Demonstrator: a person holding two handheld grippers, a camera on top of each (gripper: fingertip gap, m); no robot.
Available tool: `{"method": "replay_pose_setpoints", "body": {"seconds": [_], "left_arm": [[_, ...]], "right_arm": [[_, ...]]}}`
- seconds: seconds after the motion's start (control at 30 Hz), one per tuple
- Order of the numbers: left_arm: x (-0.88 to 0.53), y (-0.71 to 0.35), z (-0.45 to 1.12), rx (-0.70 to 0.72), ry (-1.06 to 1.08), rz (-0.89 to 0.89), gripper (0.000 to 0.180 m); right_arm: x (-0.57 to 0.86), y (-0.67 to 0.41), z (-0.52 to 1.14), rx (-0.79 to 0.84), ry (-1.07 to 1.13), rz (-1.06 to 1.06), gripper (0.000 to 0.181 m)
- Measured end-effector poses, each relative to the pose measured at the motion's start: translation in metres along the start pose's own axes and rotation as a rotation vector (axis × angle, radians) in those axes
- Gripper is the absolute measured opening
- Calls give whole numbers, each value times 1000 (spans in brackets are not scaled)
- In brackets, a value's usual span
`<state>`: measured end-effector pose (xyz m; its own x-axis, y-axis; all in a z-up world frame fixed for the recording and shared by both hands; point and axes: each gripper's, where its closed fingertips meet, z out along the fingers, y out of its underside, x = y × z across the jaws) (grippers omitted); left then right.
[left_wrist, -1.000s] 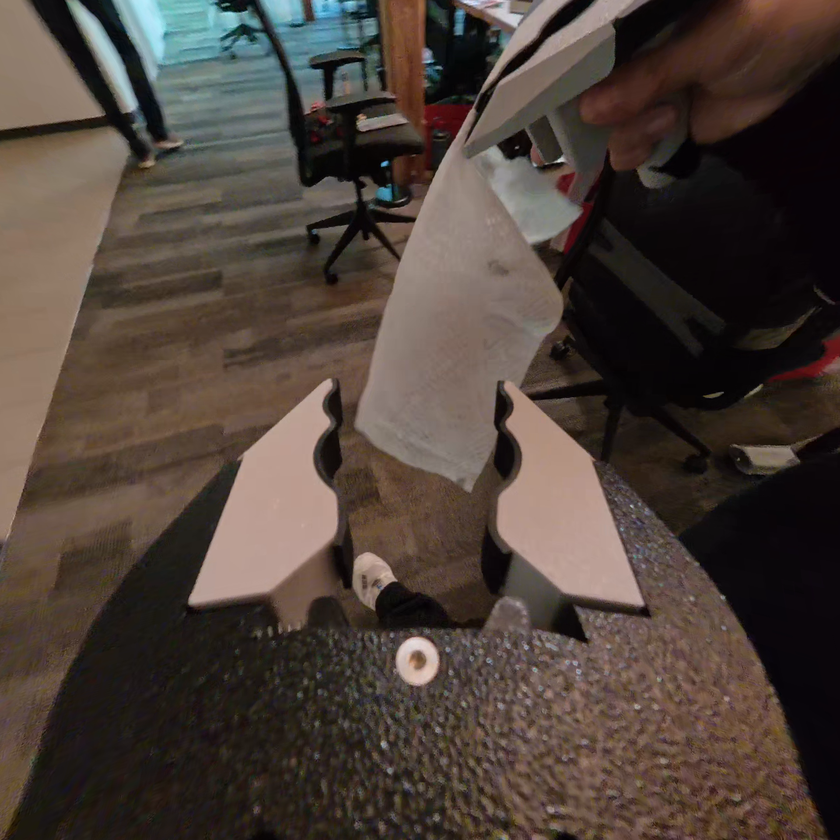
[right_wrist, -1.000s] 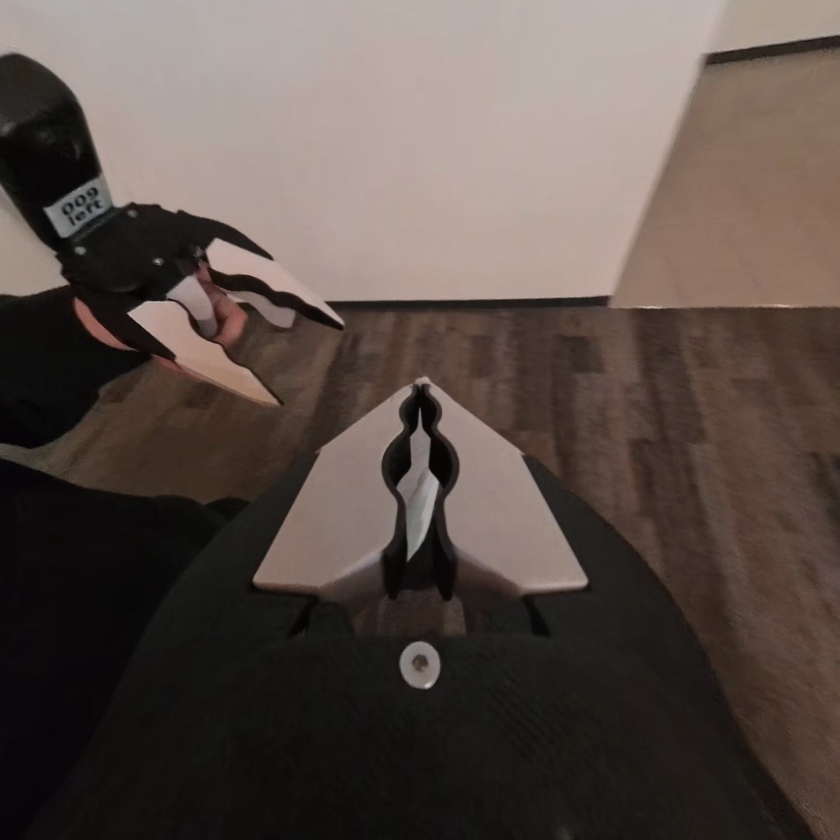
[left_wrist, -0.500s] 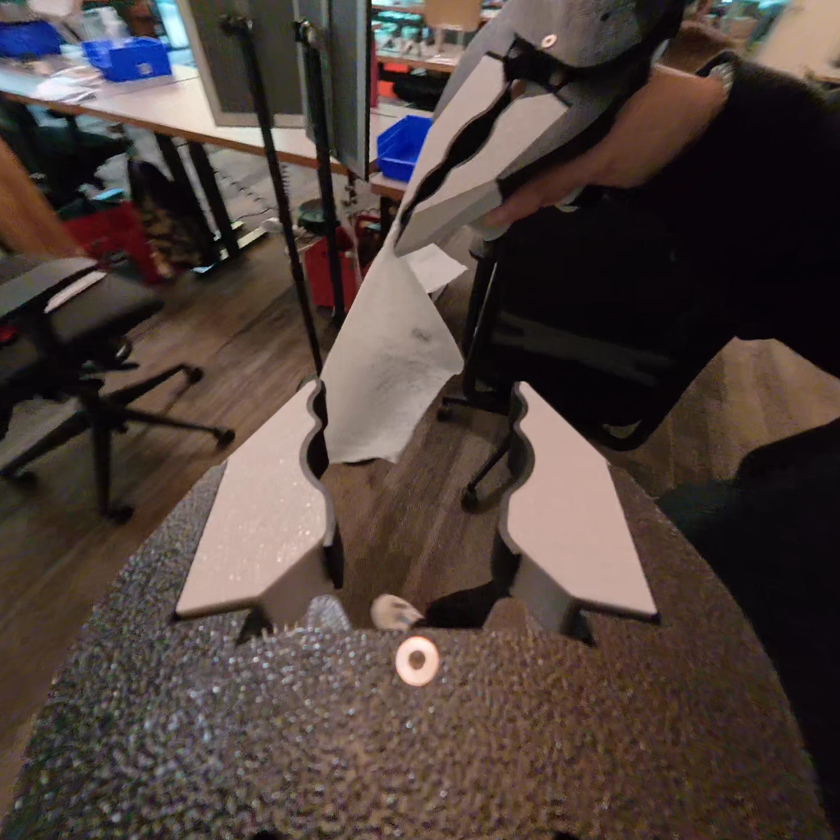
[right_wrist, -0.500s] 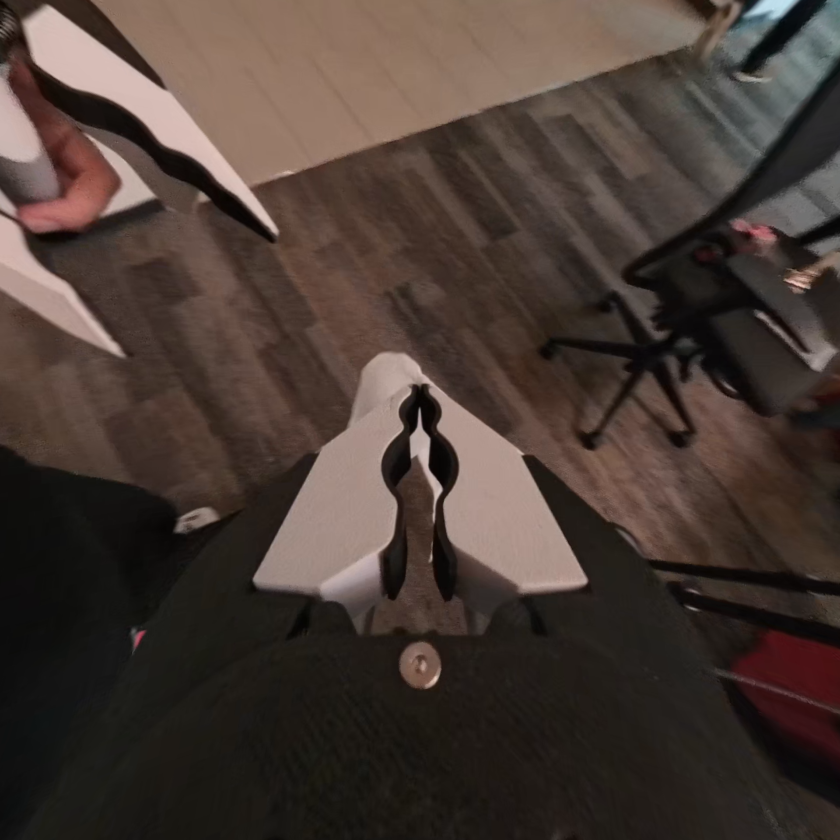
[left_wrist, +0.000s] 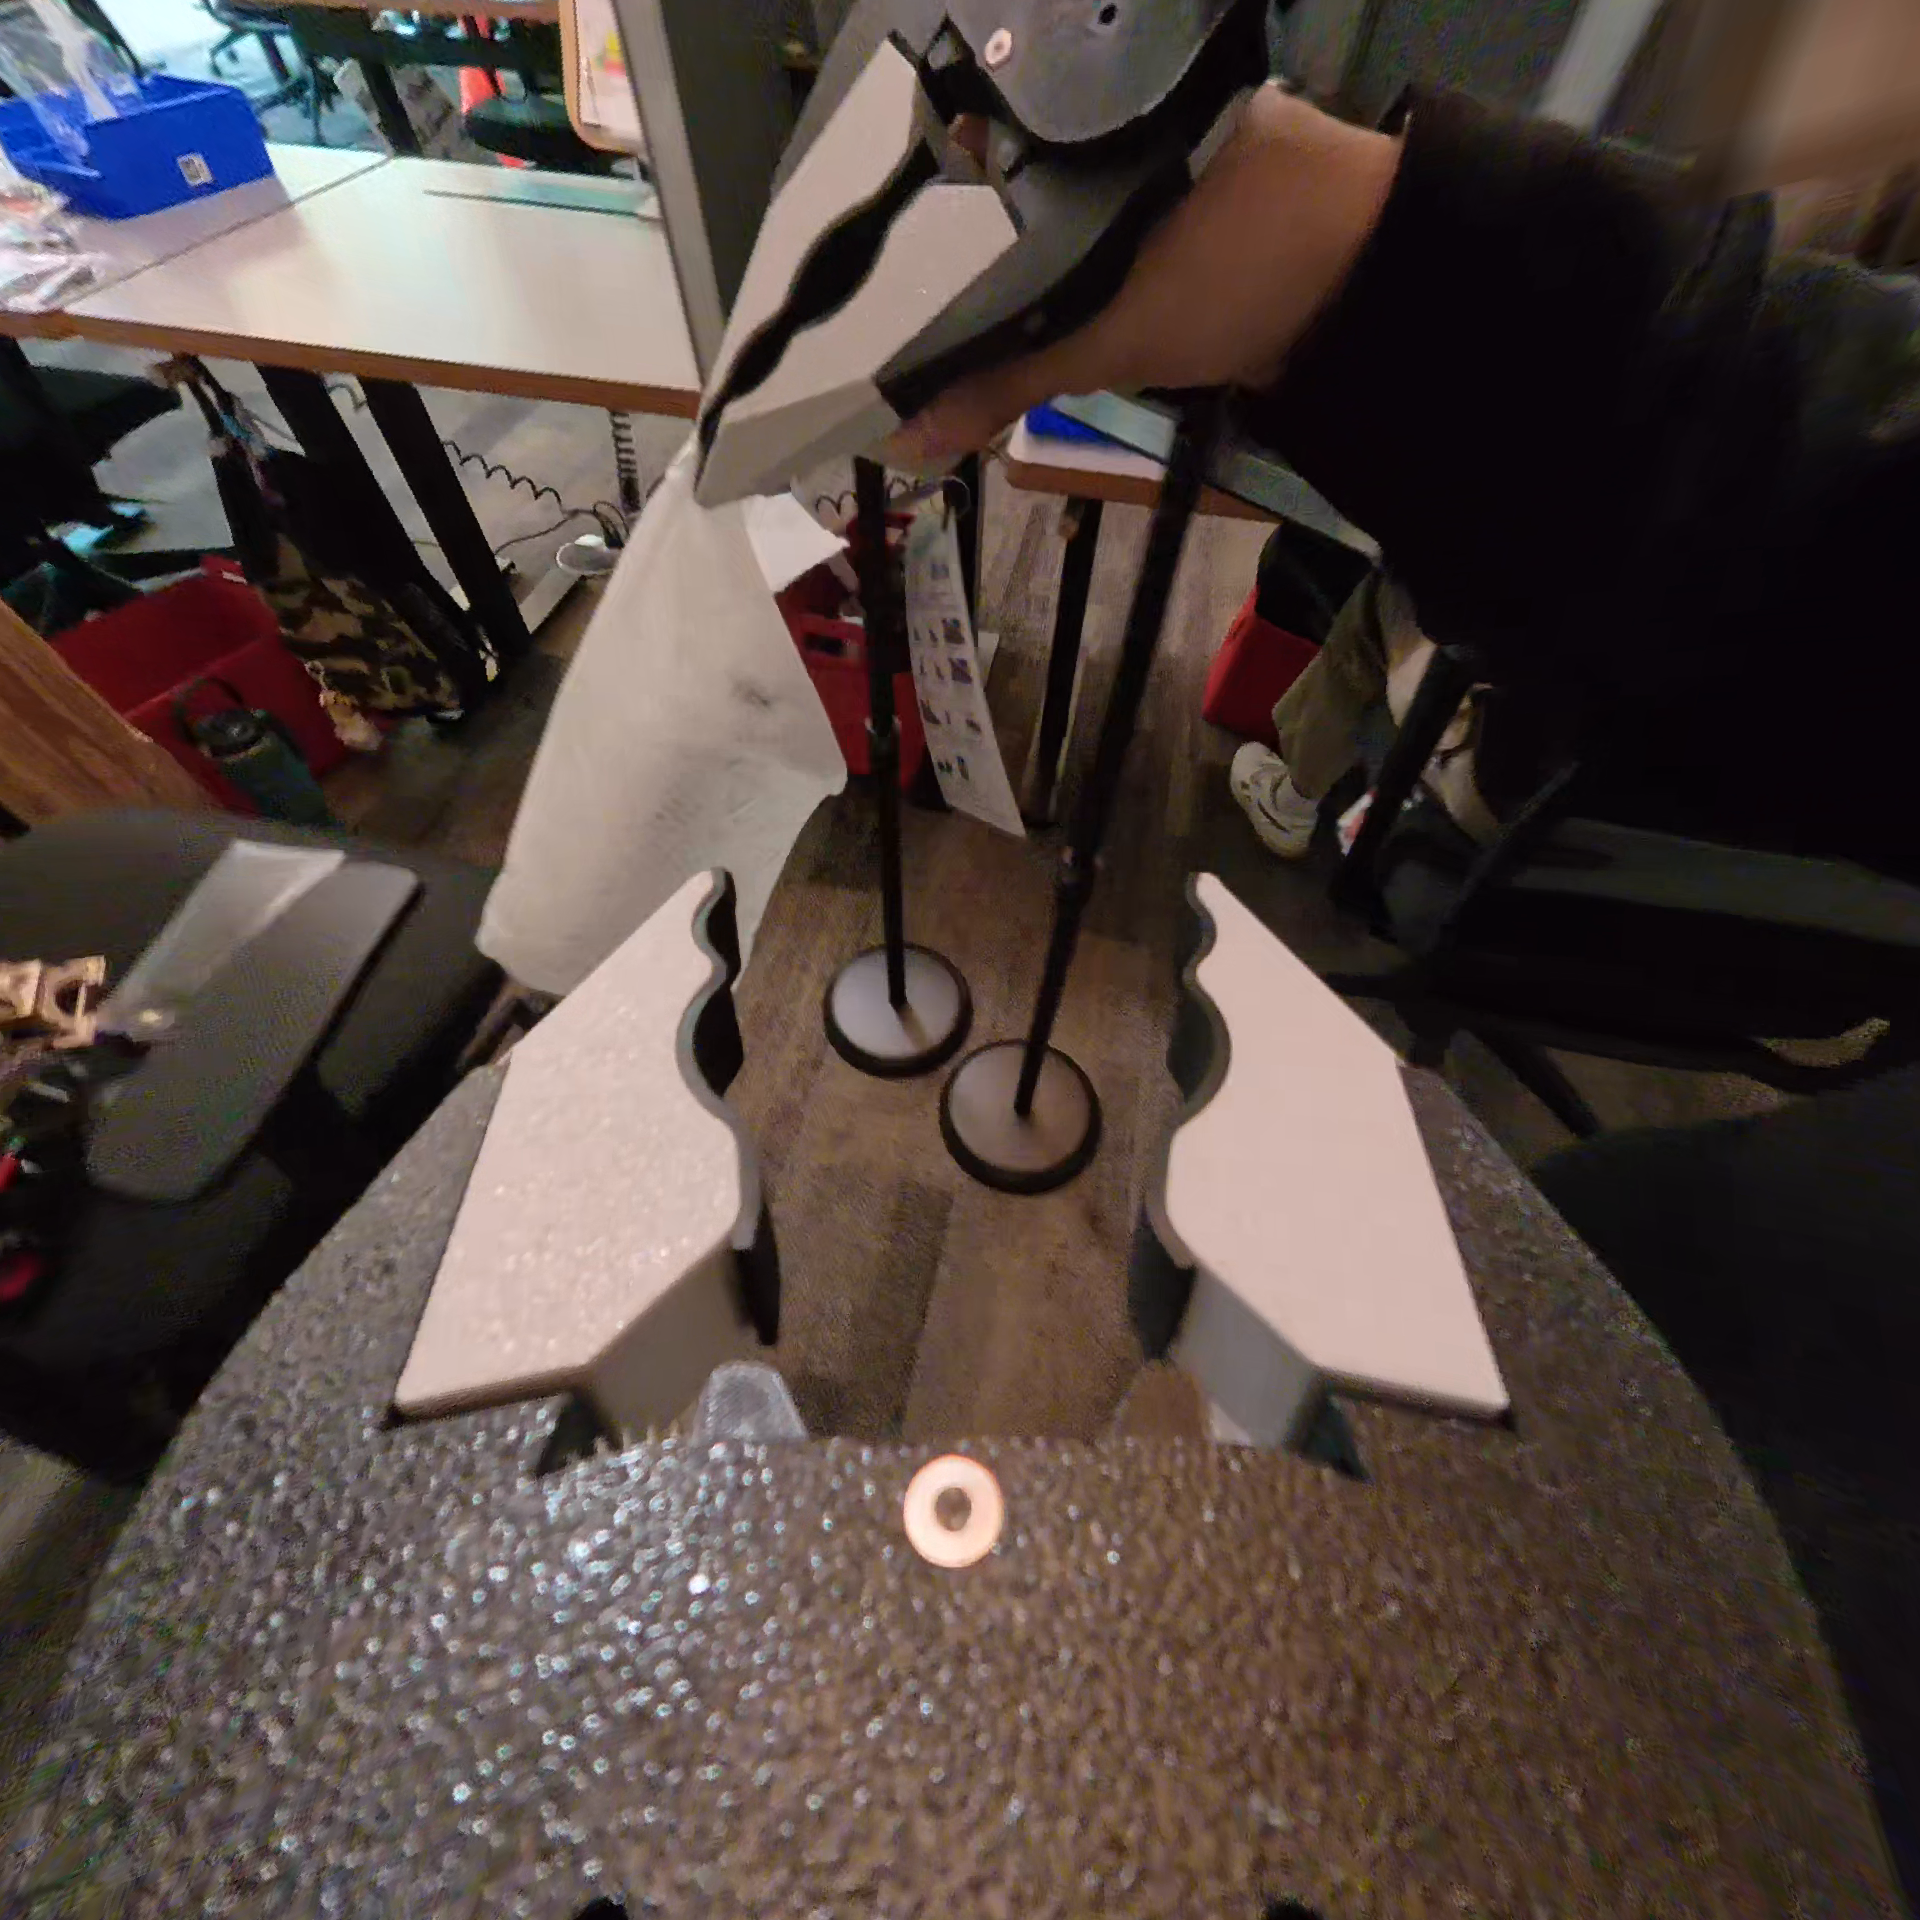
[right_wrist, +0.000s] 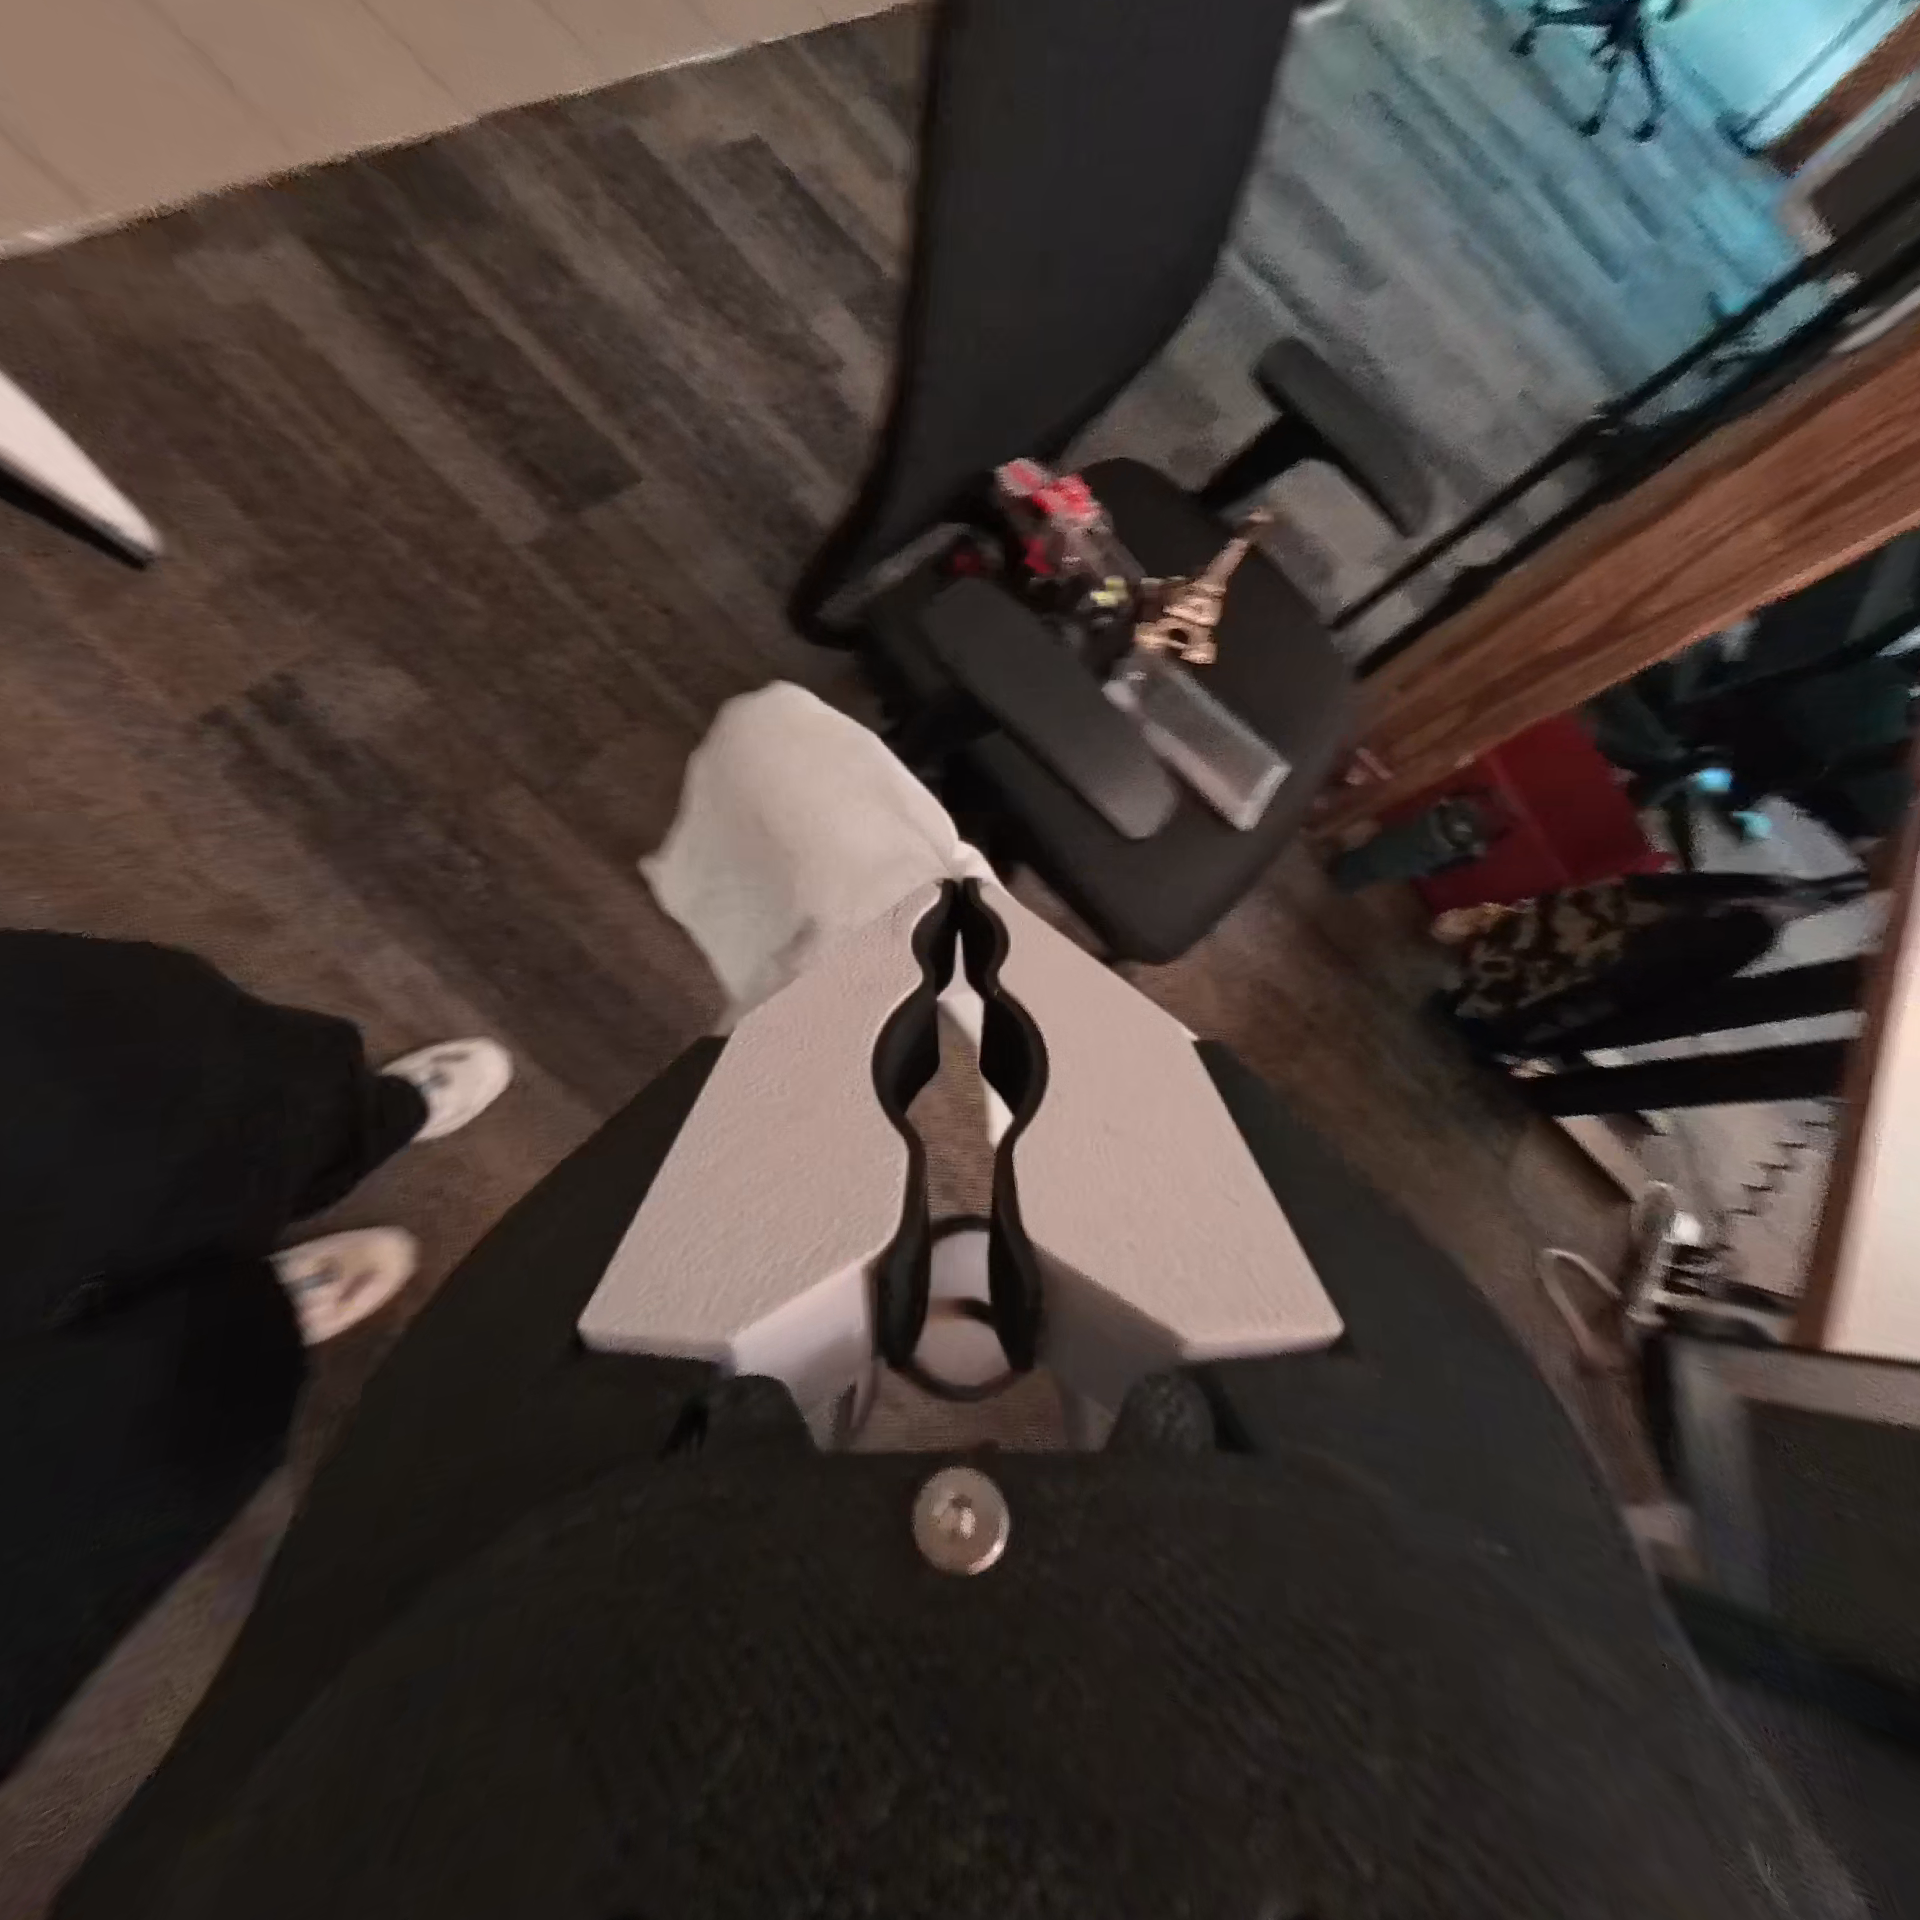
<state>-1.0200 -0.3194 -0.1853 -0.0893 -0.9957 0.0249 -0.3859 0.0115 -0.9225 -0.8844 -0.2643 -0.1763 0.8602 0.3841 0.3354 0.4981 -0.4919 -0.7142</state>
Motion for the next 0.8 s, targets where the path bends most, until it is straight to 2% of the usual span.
{"method": "replay_pose_setpoints", "body": {"seconds": [0.17,0.27,0.47,0.63,0.8], "left_arm": [[-146,-33,92,56,53,-46,86],[-227,-58,143,98,76,0,86],[-374,-103,229,39,81,-2,91],[-458,-145,292,51,54,-6,91],[-533,-161,380,-12,-58,-23,93]], "right_arm": [[172,-23,86,-27,140,-37,0],[286,-28,138,-90,240,-58,0],[511,-1,227,-216,450,-5,0],[676,78,258,-229,697,104,0],[815,199,290,-213,709,430,0]]}}
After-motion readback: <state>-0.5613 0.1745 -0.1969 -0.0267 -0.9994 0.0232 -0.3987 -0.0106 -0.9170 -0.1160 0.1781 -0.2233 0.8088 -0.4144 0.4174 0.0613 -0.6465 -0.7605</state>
